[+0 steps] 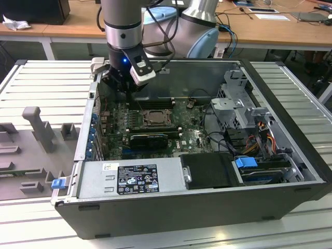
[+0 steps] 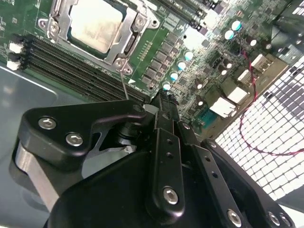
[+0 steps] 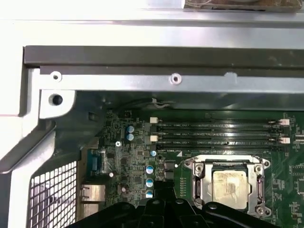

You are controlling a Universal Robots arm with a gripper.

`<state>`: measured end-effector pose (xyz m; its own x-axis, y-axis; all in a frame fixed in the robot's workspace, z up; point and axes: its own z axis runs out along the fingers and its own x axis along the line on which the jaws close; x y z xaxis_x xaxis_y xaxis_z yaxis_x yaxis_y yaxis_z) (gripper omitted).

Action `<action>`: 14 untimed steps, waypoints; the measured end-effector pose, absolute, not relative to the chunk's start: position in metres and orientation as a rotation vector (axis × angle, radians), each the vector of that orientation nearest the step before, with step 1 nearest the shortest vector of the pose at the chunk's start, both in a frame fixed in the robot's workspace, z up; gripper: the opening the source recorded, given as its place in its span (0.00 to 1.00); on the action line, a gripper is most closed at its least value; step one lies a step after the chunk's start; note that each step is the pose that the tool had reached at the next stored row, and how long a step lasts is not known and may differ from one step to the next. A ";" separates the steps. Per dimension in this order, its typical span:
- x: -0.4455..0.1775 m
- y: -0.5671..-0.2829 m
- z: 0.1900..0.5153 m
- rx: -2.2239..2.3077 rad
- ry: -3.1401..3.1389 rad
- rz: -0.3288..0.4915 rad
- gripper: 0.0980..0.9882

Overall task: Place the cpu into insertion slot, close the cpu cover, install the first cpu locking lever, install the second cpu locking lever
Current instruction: 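Install the first cpu locking lever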

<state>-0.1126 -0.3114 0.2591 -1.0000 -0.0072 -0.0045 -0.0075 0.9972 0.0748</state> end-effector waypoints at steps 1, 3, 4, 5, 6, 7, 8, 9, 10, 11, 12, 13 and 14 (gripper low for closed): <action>-0.113 -0.309 0.259 -0.012 3.135 0.117 0.01; -0.113 -0.305 0.259 -0.011 3.135 0.118 0.01; -0.113 -0.303 0.258 -0.011 3.135 0.118 0.01; -0.113 -0.301 0.258 -0.011 3.135 0.118 0.01; -0.113 -0.300 0.258 -0.011 3.135 0.118 0.01; -0.113 -0.297 0.257 -0.012 3.135 0.118 0.01; -0.113 -0.294 0.257 -0.011 3.135 0.118 0.01; -0.113 -0.292 0.257 -0.011 3.135 0.118 0.01; -0.113 -0.292 0.257 -0.012 3.135 0.118 0.01; -0.113 -0.292 0.257 -0.012 3.135 0.118 0.01; -0.113 -0.292 0.257 -0.012 3.135 0.118 0.01; -0.112 -0.292 0.257 -0.012 3.135 0.118 0.01; -0.112 -0.292 0.257 -0.011 3.135 0.118 0.01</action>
<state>-0.1117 -0.2919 0.2565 -1.0000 -0.0071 -0.0044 -0.0075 0.9972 0.0750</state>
